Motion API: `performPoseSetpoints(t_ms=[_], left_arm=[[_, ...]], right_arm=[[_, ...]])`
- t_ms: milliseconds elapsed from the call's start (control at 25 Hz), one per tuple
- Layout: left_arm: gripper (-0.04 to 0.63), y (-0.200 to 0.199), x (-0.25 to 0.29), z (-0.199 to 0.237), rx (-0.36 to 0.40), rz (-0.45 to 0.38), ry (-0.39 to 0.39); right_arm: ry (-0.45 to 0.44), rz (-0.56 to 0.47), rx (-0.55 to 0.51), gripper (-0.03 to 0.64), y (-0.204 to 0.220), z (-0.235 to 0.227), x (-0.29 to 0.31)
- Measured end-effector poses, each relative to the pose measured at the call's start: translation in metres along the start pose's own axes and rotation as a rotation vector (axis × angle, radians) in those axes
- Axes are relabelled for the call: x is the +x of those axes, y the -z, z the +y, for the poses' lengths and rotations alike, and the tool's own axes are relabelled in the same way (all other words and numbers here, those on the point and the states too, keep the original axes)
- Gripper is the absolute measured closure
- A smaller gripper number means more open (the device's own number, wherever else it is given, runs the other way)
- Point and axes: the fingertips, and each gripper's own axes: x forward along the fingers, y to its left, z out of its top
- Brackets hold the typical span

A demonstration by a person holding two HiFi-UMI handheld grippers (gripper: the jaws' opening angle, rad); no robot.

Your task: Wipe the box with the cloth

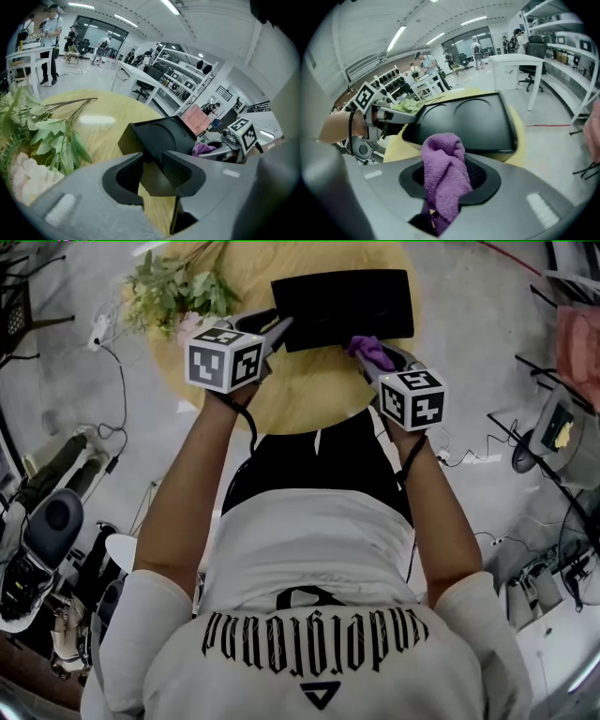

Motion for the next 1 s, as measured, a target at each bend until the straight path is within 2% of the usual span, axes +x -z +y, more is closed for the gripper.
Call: performPoseSetpoints(t_ms=[160, 280, 360, 440, 640, 1000], left_arm=[[0.451, 0.0, 0.001, 0.001, 0.0, 0.006, -0.003], [0.451, -0.001, 0.001, 0.001, 0.002, 0.016, -0.004], [0.451, -0.001, 0.001, 0.0, 0.003, 0.02, -0.008], [0.451, -0.001, 0.001, -0.001, 0.006, 0.023, -0.014], [0.451, -0.001, 0.002, 0.004, 0.006, 0.043, -0.023], [0.454, 0.001, 0.004, 0.005, -0.013, 0.048, -0.1]], right_arm=[[0.109, -0.004, 0.036, 0.5, 0.005, -0.068, -0.021], [0.162, 0.004, 0.034, 0.5, 0.009, -0.103, -0.032], [0.168, 0.003, 0.012, 0.5, 0.009, -0.117, -0.037], [0.136, 0.006, -0.049, 0.5, 0.004, -0.121, -0.039], [0.023, 0.124, -0.387, 0.502, -0.005, -0.112, -0.028], [-0.272, 0.444, -1.042, 0.5, -0.007, -0.109, -0.014]])
